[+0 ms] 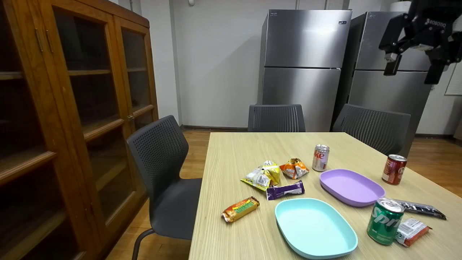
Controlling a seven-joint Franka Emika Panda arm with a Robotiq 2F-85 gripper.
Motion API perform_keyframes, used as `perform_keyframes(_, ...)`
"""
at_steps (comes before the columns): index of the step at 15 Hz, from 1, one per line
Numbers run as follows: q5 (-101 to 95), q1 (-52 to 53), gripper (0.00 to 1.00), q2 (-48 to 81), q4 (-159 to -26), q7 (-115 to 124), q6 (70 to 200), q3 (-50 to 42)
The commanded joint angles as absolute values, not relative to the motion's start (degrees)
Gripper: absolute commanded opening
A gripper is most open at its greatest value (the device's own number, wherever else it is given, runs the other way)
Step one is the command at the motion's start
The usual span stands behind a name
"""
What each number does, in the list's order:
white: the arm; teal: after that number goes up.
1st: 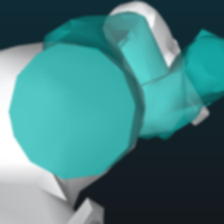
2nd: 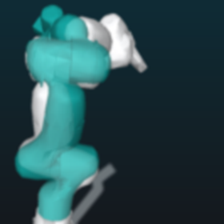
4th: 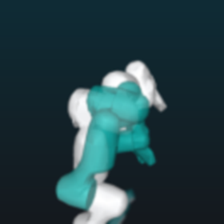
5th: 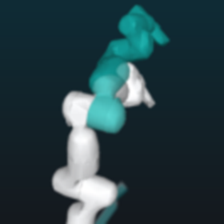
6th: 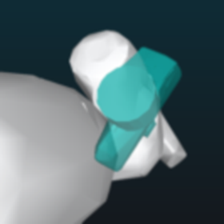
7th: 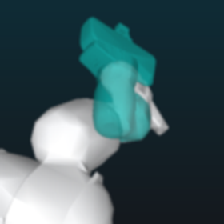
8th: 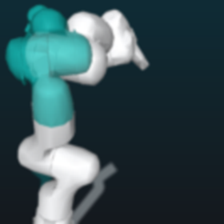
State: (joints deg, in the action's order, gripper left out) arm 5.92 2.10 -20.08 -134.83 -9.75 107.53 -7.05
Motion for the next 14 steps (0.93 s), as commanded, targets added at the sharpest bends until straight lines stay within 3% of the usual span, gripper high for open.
perform_keyframes(1,6.26,0.94,1.00,-20.01,-134.73,-10.06,107.39,-6.01)
perform_keyframes(14,4.18,-0.06,1.00,-12.40,-136.44,-1.55,118.62,-4.38)
